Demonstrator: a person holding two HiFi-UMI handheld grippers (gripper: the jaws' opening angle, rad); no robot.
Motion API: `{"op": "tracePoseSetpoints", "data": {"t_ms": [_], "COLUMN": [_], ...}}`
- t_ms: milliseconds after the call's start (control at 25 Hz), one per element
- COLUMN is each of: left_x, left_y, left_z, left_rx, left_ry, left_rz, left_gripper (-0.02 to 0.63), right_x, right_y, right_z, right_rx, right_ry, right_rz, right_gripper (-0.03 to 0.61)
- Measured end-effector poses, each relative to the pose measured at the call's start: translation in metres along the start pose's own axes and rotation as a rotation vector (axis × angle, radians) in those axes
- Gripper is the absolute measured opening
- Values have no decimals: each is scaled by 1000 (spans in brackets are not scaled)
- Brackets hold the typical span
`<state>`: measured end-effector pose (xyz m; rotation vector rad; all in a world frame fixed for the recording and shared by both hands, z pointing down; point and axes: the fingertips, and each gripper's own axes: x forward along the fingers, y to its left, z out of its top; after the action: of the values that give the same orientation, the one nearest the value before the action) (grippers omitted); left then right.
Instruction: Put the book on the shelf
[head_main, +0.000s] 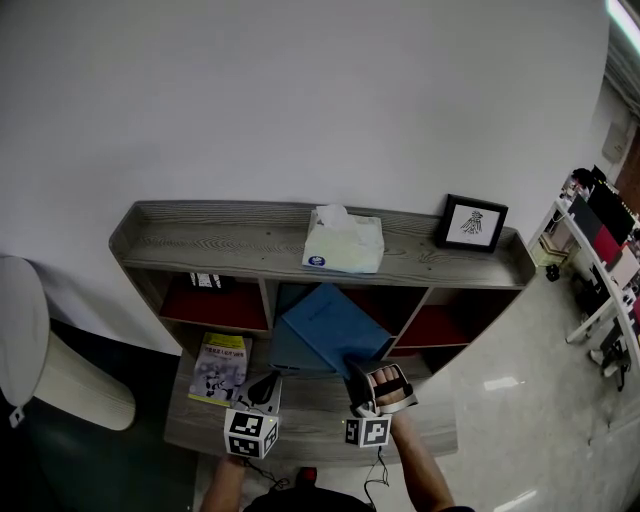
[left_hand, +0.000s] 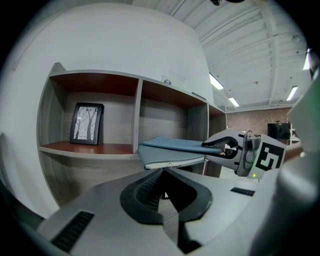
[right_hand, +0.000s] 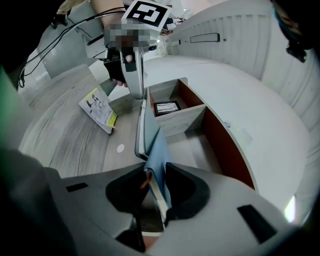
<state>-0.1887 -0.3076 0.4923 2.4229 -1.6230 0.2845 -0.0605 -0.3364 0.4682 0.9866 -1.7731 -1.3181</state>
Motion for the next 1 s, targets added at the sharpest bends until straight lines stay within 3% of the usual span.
{"op": "tracePoseSetpoints", "data": {"t_ms": [520,1000], "left_x": [1,-4], "left_y": [-2,-12], "left_z": [-3,-3], "left_rx": [-6,6], "left_ry": [13,11], "left_rz": [-4,-9], "left_gripper": [6,6], "right_x": [-1,-18], "right_y": [-2,10], "right_z": [-9,-24], "right_rx": [76,105], "right_ry": [5,61], "right_rz": [-4,16], "right_gripper": [210,221]}}
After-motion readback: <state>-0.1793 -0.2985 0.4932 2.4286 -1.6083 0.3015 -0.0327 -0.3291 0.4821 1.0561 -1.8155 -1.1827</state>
